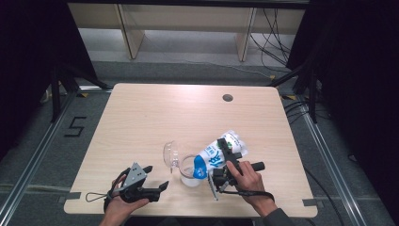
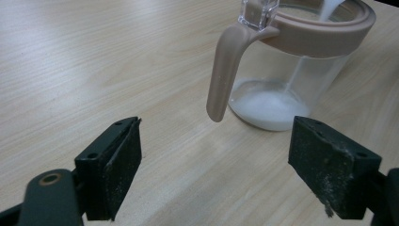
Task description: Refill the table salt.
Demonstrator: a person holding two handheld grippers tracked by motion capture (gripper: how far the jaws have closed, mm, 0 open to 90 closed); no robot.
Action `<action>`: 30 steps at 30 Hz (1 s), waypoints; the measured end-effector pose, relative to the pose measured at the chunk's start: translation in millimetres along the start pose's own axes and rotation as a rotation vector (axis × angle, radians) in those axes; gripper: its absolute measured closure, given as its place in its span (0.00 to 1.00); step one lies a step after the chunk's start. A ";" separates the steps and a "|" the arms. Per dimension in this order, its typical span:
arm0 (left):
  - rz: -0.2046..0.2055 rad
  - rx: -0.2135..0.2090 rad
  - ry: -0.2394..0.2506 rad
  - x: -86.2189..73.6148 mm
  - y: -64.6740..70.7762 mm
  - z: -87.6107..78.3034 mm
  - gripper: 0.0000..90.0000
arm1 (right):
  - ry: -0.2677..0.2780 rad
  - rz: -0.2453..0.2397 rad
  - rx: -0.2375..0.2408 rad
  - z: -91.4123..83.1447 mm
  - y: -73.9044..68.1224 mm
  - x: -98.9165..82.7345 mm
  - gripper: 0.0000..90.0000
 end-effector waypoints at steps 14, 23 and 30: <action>-0.001 -0.004 0.003 0.3 -0.1 0.2 0.19 | 0.024 -0.069 -0.013 0.8 6.1 3.3 0.62; -0.012 -0.006 0.002 -0.2 1.1 1.2 0.19 | -0.004 -0.023 -0.005 -1.1 2.8 0.5 0.62; -0.011 -0.006 0.001 -0.2 1.0 1.3 0.19 | -0.011 -0.010 -0.006 -1.8 2.3 0.3 0.62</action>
Point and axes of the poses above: each handheld gripper's, and its own axes: z roughly forward along the jaws, x roughly out of its top, y roughly to its right, the point moved 8 cm from there along z, roughly forward along the jaws, and after that the axes turned 2 degrees about -z, right-handed, at the moved point
